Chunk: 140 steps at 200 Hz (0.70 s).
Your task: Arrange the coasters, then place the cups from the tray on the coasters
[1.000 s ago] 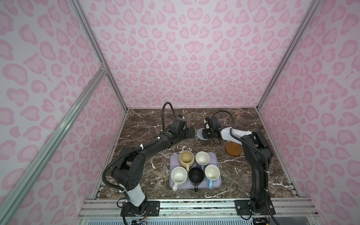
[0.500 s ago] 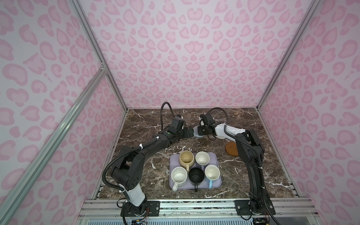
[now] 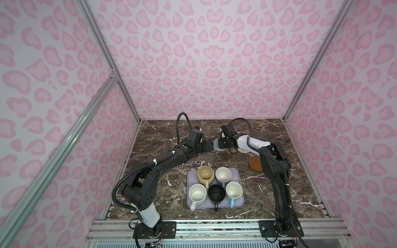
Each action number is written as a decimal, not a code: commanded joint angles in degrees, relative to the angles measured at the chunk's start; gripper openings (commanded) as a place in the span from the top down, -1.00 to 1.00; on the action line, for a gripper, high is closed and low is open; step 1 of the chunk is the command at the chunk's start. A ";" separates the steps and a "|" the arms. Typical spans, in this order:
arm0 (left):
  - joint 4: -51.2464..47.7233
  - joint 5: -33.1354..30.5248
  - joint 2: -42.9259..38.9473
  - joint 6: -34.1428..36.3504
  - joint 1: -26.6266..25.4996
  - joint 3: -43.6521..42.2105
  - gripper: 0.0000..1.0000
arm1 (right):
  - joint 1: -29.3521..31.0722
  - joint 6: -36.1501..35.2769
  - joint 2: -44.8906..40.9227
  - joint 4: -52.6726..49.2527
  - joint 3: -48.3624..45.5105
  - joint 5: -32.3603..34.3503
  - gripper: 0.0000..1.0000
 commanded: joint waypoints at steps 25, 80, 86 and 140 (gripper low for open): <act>0.38 -0.40 -2.62 -0.38 0.08 -0.09 -0.95 | 0.30 -1.38 -3.26 -3.06 0.19 0.70 0.23; 0.09 -1.04 -9.33 0.00 -0.33 -2.15 -0.95 | 1.18 -2.37 -15.87 -2.27 -5.42 2.38 -0.02; 0.09 -1.05 -10.19 0.06 -0.61 -2.42 -0.95 | 1.25 -2.33 -17.82 -2.03 -6.66 2.68 -0.10; 2.63 -3.73 -18.57 1.06 -6.23 -6.37 -0.95 | 2.58 -1.00 -36.60 1.15 -23.89 9.58 -0.76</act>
